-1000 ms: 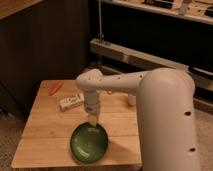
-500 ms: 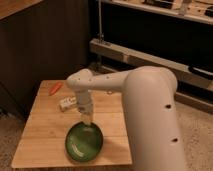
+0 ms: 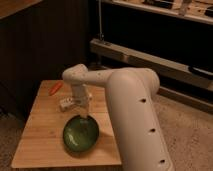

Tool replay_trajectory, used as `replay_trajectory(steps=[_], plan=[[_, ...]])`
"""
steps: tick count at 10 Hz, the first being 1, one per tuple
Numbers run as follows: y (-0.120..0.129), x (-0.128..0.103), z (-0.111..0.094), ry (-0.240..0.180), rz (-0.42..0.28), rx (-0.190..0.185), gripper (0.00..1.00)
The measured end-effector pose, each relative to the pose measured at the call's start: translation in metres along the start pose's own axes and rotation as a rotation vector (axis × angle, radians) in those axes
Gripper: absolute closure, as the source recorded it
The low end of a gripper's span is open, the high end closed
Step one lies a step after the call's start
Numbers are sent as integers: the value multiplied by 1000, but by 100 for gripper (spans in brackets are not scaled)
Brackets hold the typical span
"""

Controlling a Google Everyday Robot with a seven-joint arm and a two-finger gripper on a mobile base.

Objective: Drag the ceramic bowl in a circle

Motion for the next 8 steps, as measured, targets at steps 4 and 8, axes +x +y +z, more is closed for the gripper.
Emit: replay_trajectory(steps=[4, 8], plan=[[-8, 16, -2, 5, -7, 3, 95], [-12, 24, -4, 8, -23, 5, 95]])
